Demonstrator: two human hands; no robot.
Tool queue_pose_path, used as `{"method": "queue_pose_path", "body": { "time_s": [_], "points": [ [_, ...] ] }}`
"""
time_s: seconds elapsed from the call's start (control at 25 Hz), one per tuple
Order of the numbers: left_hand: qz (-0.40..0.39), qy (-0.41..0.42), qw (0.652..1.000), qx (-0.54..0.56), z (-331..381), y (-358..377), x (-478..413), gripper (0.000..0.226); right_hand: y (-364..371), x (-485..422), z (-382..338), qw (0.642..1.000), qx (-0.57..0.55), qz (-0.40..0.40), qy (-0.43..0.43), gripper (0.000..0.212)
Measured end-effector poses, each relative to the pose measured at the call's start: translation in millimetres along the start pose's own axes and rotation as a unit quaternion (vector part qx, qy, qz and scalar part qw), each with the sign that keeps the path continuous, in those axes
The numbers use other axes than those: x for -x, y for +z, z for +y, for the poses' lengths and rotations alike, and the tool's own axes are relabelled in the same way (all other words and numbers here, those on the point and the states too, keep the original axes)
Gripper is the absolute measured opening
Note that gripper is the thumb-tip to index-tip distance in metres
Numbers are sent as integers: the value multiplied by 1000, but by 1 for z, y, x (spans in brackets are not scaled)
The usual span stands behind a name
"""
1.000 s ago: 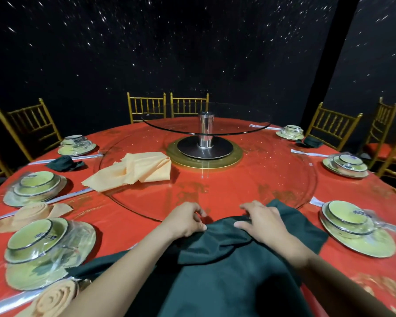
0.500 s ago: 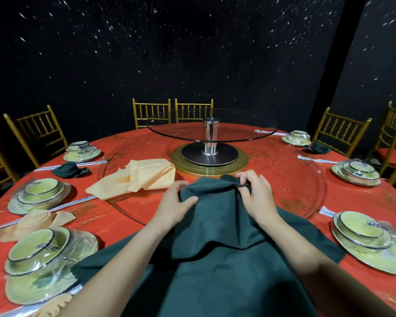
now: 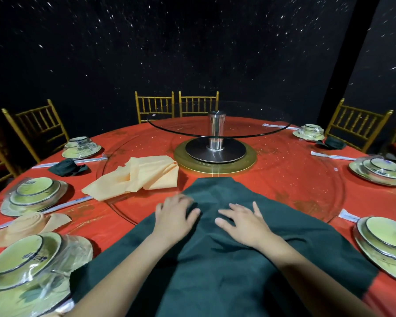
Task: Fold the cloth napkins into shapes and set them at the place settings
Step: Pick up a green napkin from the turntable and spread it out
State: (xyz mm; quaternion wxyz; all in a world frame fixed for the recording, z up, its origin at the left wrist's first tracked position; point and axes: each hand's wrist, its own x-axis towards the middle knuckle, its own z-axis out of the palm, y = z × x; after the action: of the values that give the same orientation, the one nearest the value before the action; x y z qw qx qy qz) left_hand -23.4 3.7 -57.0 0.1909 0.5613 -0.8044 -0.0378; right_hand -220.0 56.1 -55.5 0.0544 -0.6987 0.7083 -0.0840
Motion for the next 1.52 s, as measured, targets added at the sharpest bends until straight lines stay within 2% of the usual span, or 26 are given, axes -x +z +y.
{"method": "queue_pose_path", "body": {
  "time_s": [0.08,0.24,0.36,0.44,0.52,0.6,0.72,0.76,0.84,0.96,1.12,1.24,1.32,1.44,1.52],
  "points": [
    [-70,32,997,-26,-1,8,18,49,5,8,1,999,44,-23,-21,61],
    [-92,31,993,-71,-7,6,29,52,-2,20,6,998,56,-10,-21,64],
    [-135,2,990,-39,-11,-2,18,54,-17,44,6,996,-9,88,-11,88],
    [-116,6,993,-8,-7,-11,24,56,-22,76,10,989,-67,125,-30,92],
    [-84,52,995,17,4,-23,48,58,-20,120,19,991,-83,86,-62,94],
    [-84,122,988,47,16,-32,90,69,-11,165,32,995,-61,17,-81,107],
    [-147,199,965,91,33,-34,156,103,5,214,42,993,-44,-60,-88,111],
    [-173,215,956,97,41,-32,176,106,9,228,42,992,-32,-73,-95,112],
    [-215,249,938,110,60,-27,212,99,11,248,41,990,-16,-86,-107,113],
    [-265,306,907,118,84,-21,255,79,0,277,44,985,-57,-97,-128,112],
    [-232,286,921,127,84,-14,272,40,-2,315,52,970,-73,-169,-162,107],
    [-224,273,925,144,89,-13,277,42,3,336,50,972,-37,-153,-172,112],
    [-211,230,925,215,95,-16,277,38,7,341,43,980,-50,-97,-166,92],
    [-181,174,918,307,108,-28,278,18,5,341,45,977,-126,82,-154,42],
    [-183,148,905,354,116,-36,282,10,-6,340,47,962,-202,134,-121,27]
  ]
}}
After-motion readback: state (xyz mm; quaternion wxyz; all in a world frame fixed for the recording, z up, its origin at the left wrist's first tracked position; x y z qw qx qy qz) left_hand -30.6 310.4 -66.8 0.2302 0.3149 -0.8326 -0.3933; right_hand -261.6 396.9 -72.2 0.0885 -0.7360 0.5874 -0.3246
